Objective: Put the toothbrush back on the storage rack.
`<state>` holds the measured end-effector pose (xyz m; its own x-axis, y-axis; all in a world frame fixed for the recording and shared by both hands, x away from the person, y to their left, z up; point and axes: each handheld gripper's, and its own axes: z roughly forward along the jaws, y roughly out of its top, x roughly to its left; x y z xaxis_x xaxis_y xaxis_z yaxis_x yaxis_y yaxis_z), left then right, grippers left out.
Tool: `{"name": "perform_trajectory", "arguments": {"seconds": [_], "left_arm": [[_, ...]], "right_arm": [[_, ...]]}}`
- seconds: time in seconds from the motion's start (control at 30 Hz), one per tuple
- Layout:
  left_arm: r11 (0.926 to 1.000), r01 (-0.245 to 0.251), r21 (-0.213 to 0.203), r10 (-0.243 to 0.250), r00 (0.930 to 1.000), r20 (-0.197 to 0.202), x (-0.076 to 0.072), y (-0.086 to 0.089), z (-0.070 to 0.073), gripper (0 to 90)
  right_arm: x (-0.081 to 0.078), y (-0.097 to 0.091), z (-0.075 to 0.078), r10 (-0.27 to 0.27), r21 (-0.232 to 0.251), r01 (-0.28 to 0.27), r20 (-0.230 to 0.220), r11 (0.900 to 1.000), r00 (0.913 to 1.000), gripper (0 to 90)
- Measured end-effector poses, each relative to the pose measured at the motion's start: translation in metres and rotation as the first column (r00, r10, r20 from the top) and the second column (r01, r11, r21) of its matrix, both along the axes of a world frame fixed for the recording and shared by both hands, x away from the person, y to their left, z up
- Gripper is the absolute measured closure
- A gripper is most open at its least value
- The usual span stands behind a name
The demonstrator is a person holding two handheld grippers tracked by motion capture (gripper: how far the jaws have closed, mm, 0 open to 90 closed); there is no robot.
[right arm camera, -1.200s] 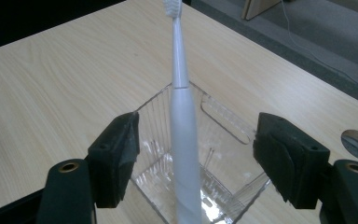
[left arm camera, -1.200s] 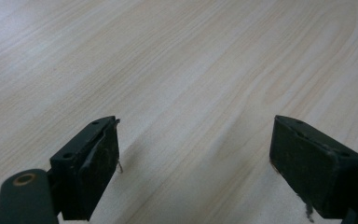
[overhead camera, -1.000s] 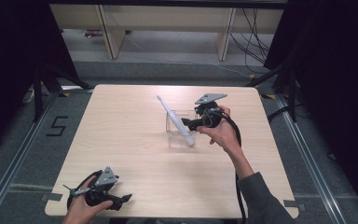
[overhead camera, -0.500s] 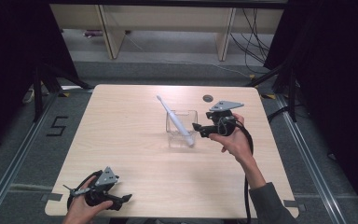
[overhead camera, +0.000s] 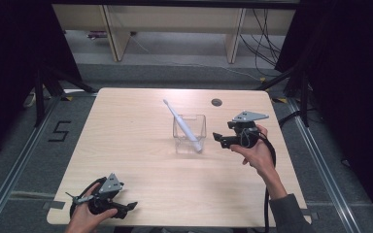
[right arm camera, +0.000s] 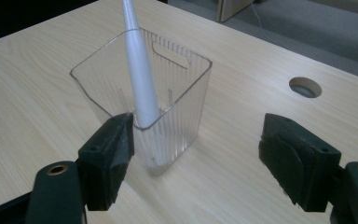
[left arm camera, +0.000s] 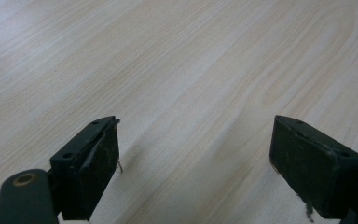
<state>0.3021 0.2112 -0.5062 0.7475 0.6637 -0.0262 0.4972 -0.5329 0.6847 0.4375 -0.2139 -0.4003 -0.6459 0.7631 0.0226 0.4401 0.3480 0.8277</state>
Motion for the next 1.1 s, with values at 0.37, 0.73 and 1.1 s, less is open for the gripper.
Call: {"name": "perform_trajectory", "arguments": {"seconds": [0.37,0.73,1.1], "left_arm": [[1.0,-0.002,-0.001,0.002,1.0,0.002,0.0,0.0,0.0,15.4],[1.0,-0.004,0.001,0.004,1.0,0.003,-0.001,0.001,0.0,15.4],[1.0,-0.003,-0.001,0.003,1.0,0.003,-0.001,0.001,0.0,15.4]], "right_arm": [[-0.009,-0.004,-0.009,0.008,-0.014,-0.007,0.022,0.9999,0.9997,24.2],[-0.019,0.001,-0.029,0.013,-0.018,-0.014,-0.037,0.9997,0.9992,22.7],[-0.031,-0.003,-0.05,-0.005,-0.033,0.003,-0.073,0.9995,0.9973,22.7]]}}
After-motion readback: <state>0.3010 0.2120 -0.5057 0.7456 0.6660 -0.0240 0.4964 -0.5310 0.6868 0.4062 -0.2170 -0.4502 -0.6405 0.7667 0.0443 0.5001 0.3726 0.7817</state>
